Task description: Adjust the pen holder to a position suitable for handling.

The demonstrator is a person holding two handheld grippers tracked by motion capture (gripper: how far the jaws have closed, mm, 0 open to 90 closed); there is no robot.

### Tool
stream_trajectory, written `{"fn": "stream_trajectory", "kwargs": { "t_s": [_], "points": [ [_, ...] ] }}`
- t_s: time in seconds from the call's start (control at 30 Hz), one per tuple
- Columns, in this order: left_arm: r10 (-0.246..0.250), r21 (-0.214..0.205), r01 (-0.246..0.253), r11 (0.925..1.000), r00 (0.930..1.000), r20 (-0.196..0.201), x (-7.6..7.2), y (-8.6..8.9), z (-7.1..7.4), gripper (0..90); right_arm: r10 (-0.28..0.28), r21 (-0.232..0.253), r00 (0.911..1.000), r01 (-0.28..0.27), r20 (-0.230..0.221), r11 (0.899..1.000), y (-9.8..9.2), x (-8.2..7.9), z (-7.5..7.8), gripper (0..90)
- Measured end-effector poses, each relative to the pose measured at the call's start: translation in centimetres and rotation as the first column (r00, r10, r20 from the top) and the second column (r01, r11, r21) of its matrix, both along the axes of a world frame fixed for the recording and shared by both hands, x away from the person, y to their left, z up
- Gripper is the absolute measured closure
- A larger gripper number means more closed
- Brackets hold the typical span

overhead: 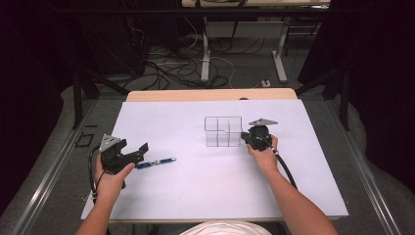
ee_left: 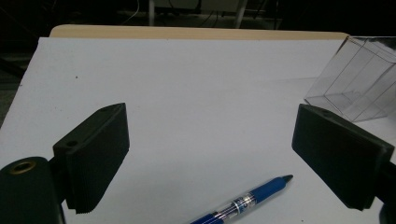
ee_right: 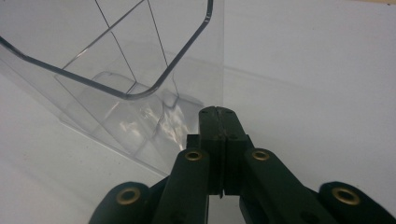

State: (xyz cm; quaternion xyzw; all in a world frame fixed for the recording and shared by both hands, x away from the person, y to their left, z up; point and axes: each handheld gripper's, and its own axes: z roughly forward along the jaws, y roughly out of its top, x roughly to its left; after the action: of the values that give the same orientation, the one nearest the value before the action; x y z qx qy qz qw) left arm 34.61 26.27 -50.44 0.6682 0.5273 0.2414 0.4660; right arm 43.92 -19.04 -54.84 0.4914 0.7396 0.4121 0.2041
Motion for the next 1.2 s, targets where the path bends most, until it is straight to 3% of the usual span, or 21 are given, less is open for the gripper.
{"fn": "stream_trajectory", "kwargs": {
  "t_s": [0.63, 0.73, 1.2],
  "points": [
    [0.001, -0.007, -0.001, 1.0000, 1.0000, 0.001, -0.1, 0.1, 0.1, 11.0, 0.044, -0.007, 0.9988, -0.044, 0.018, 0.999, 3.1, 0.3, 0.2, 90.0],
    [-0.003, -0.006, 0.003, 1.0000, 1.0000, 0.001, -0.1, 0.1, 0.1, 15.1, 0.045, 0.004, 0.9990, -0.045, 0.009, 0.999, 3.5, 0.4, 0.2, 90.0],
    [-0.008, -0.002, 0.008, 1.0000, 1.0000, -0.001, -0.2, 0.1, 0.1, 15.1, 0.065, -0.001, 0.9975, -0.065, 0.025, 0.998, 3.7, 0.4, 0.6, 90.0]
  ]
}}
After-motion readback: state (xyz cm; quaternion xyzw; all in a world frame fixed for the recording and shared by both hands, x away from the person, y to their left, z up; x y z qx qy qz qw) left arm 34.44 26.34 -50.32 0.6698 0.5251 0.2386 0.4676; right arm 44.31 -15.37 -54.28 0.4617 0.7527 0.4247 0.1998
